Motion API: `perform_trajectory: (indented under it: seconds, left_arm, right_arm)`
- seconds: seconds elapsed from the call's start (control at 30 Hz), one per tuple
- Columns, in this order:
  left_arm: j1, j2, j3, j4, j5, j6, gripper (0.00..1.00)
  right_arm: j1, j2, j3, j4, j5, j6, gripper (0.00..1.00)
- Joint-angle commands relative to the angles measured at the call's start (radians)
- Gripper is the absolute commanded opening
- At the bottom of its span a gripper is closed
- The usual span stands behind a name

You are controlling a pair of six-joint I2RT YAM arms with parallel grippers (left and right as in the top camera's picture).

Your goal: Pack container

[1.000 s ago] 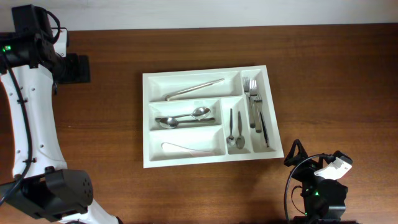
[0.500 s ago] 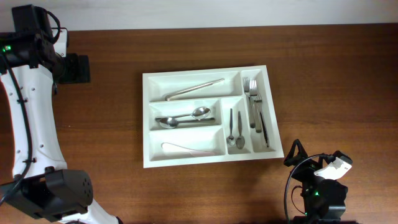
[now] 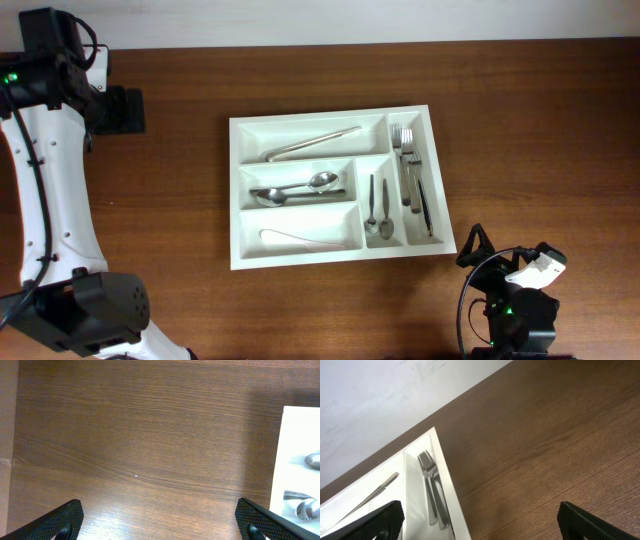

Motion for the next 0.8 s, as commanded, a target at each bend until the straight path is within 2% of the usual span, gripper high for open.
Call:
perform_trajectory:
  seconds: [0.0,0.17,0.3,0.5,0.63,0.77]
  left_arm:
    - [0.005,0.010,-0.004,0.002,0.004,-0.013,0.99]
    - [0.002,0.005,-0.004,0.002,0.003,-0.013,0.99]
    - [-0.001,-0.064,-0.004,0.002,0.003,-0.013,0.99]
    - [-0.029,-0.296,-0.005,-0.005,-0.027,-0.010,0.99]
    - [-0.035,-0.465,-0.014,0.052,-0.034,-0.002,0.99]
    - [-0.035,-0.633,-0.116,0.140,-0.030,-0.002,0.99]
  right_arm:
    - [0.009,-0.011,-0.008,0.003,-0.010,0.008,0.99]
    - [0.009,-0.011,-0.008,0.003,-0.010,0.008,0.98]
    - [0.009,-0.011,-0.008,0.003,-0.010,0.008,0.99]
    - [0.009,-0.011,-0.008,0.003,-0.010,0.008,0.99]
    - [0.009,-0.011,-0.008,0.003,-0.010,0.008,0.99]
    - [0.009,-0.011,-0.008,0.003,-0.010,0.008,0.99]
